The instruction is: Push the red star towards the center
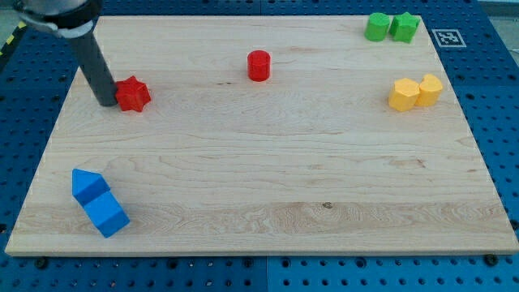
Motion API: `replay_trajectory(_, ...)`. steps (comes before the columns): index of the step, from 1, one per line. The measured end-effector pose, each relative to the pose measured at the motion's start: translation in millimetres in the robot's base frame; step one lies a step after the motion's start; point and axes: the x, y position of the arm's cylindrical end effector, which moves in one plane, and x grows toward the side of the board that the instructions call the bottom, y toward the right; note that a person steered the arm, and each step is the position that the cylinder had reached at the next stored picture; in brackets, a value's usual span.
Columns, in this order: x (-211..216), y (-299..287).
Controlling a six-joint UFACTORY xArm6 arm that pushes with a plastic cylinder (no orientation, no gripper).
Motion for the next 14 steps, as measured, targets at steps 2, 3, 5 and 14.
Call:
replay_trajectory(2, -19, 44)
replay_trajectory(3, -16, 64)
replay_trajectory(5, 19, 57)
replay_trajectory(14, 3, 160)
